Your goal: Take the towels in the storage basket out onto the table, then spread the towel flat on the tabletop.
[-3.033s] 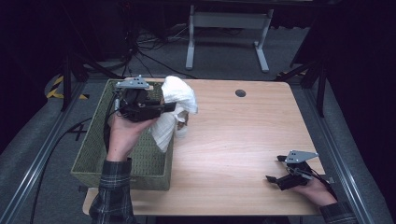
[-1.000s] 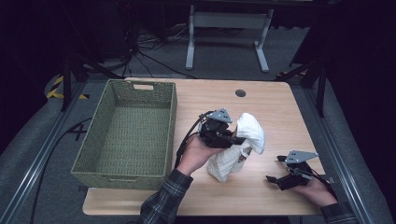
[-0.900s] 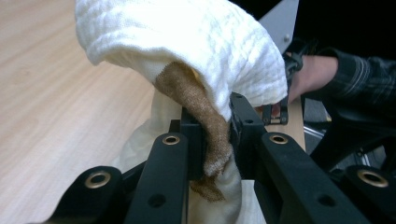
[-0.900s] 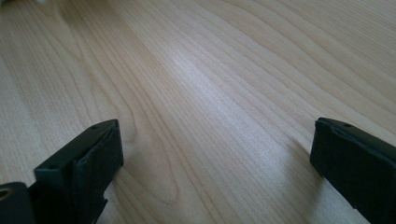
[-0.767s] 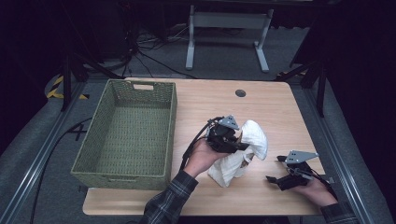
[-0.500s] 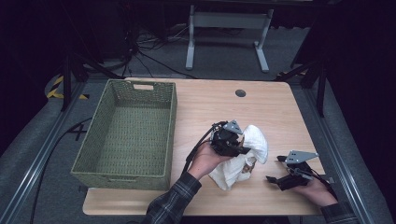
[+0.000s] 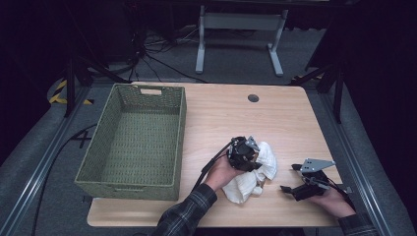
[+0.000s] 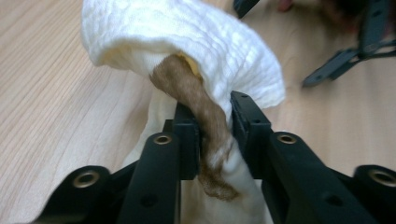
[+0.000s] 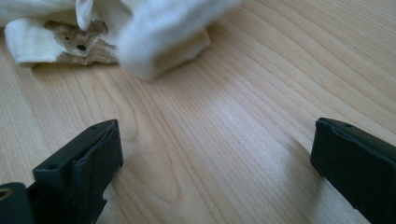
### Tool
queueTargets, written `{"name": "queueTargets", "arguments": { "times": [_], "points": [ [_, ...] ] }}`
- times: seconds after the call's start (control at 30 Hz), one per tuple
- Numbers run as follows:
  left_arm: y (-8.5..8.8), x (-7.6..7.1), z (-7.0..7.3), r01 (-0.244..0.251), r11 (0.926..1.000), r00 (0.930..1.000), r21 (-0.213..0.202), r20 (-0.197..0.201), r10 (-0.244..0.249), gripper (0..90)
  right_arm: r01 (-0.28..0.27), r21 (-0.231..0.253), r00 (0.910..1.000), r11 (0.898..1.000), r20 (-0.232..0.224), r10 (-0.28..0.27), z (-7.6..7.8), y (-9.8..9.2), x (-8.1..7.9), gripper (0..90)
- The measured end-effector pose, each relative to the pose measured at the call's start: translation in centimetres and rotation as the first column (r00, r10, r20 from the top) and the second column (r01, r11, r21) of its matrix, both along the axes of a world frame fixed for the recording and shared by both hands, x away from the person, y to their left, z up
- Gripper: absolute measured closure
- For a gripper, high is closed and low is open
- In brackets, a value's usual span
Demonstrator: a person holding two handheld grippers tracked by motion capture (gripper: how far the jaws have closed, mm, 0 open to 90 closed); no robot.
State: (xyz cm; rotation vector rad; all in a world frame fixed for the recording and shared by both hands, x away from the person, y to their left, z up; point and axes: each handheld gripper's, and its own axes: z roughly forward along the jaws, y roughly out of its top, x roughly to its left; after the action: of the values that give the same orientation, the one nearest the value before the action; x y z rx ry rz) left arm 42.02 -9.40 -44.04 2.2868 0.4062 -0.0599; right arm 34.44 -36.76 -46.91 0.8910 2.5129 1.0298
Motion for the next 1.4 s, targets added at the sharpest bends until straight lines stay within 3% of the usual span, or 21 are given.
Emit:
{"name": "queueTargets", "arguments": {
  "times": [0.2,0.3,0.37,0.53,0.67,1.03,1.13,1.2,1.4],
  "points": [
    [0.7,-0.3,0.6,-0.021,0.9996,0.9998,-0.016,0.005,0.021,43.7,-0.001,-0.002,1.0000,1.000,0.006,0.001,0.0,-0.3,-0.1,2.6],
    [1.5,-0.8,1.4,-0.039,0.9983,0.9991,-0.043,0.012,0.040,38.1,-0.009,-0.024,0.9999,1.000,-0.004,0.009,0.4,-0.1,-0.3,4.8],
    [2.1,-1.3,1.8,-0.053,0.9972,0.9983,-0.052,0.020,0.054,36.3,-0.009,-0.026,0.9998,1.000,0.016,0.009,0.6,0.0,-0.6,6.5],
    [3.9,-2.6,2.3,-0.066,0.9961,0.9971,-0.058,0.034,0.068,33.7,-0.008,-0.012,0.9998,1.000,0.019,0.008,1.3,0.3,-0.6,12.8],
    [4.9,-3.1,2.2,-0.089,0.9938,0.9950,-0.068,0.039,0.092,33.7,-0.006,0.027,1.0000,1.000,0.004,0.006,1.8,0.3,-0.8,15.6],
    [7.7,-5.7,1.3,-0.148,0.9868,0.9881,-0.065,0.033,0.150,34.2,-0.089,0.066,0.9958,0.994,-0.017,0.090,2.8,1.8,-1.7,22.1],
    [8.0,-6.3,0.9,-0.159,0.9864,0.9866,-0.041,0.030,0.161,34.3,-0.109,0.070,0.9931,0.992,-0.036,0.112,2.8,2.5,-1.8,25.2],
    [8.3,-6.7,0.7,-0.162,0.9852,0.9859,-0.054,0.032,0.164,35.1,-0.128,0.078,0.9909,0.989,-0.033,0.131,2.9,2.9,-2.0,27.5],
    [8.4,-8.0,0.5,-0.155,0.9870,0.9867,-0.040,0.042,0.157,37.3,-0.173,0.103,0.9837,0.980,-0.030,0.177,3.4,4.3,-2.6,38.2]
  ]
}}
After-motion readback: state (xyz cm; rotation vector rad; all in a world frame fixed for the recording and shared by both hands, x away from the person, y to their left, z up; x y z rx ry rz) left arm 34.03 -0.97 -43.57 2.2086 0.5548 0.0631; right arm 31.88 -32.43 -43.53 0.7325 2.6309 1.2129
